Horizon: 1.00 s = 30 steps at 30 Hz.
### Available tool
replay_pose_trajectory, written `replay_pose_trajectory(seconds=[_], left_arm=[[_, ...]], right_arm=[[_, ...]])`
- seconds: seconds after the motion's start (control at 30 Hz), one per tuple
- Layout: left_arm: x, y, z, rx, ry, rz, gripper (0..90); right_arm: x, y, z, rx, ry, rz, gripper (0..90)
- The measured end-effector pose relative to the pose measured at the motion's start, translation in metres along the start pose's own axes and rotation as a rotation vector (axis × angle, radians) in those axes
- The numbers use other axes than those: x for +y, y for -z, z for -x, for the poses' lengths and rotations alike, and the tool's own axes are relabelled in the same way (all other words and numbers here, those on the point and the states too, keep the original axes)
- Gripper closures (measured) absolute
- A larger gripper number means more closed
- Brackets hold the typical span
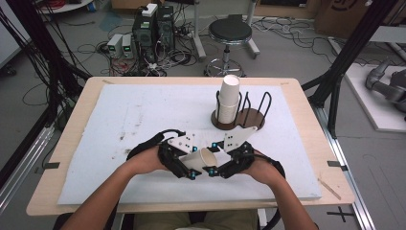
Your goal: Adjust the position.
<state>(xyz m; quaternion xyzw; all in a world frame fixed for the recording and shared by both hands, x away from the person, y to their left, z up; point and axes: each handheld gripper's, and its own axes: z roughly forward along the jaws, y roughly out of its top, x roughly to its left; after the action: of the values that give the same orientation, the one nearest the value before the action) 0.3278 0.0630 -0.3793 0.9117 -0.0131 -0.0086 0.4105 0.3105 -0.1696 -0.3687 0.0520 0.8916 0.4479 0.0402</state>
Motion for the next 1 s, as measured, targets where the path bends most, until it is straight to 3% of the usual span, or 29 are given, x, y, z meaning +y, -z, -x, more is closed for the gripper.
replay_pose_trajectory(seconds=[0.13, 0.2, 0.37, 0.57, 0.7, 0.8, 0.9, 1.0], left_arm=[[-0.001, 0.005, -0.003, 0.028, 0.03, 0.058, 36.8], [-0.006, 0.01, -0.005, 0.042, 0.057, 0.105, 36.8], [-0.022, 0.027, -0.011, 0.128, 0.147, 0.237, 36.7], [-0.044, 0.055, -0.015, 0.239, 0.25, 0.475, 36.7], [-0.059, 0.077, -0.016, 0.347, 0.3, 0.619, 36.7], [-0.07, 0.092, -0.015, 0.432, 0.321, 0.688, 36.7], [-0.079, 0.105, -0.014, 0.5, 0.329, 0.723, 36.3], [-0.087, 0.114, -0.013, 0.56, 0.336, 0.756, 36.2]], right_arm=[[-0.001, 0.006, 0.002, -0.049, -0.032, 0.087, 22.6], [-0.002, 0.014, 0.004, -0.057, -0.079, 0.144, 21.6], [-0.01, 0.035, 0.012, -0.132, -0.123, 0.228, 21.6], [-0.021, 0.047, 0.017, -0.224, -0.162, 0.238, 21.6], [-0.034, 0.054, 0.02, -0.309, -0.202, 0.242, 21.6], [-0.044, 0.061, 0.02, -0.38, -0.224, 0.235, 21.6], [-0.052, 0.07, 0.019, -0.447, -0.223, 0.226, 21.6], [-0.059, 0.077, 0.019, -0.481, -0.243, 0.221, 21.6]])
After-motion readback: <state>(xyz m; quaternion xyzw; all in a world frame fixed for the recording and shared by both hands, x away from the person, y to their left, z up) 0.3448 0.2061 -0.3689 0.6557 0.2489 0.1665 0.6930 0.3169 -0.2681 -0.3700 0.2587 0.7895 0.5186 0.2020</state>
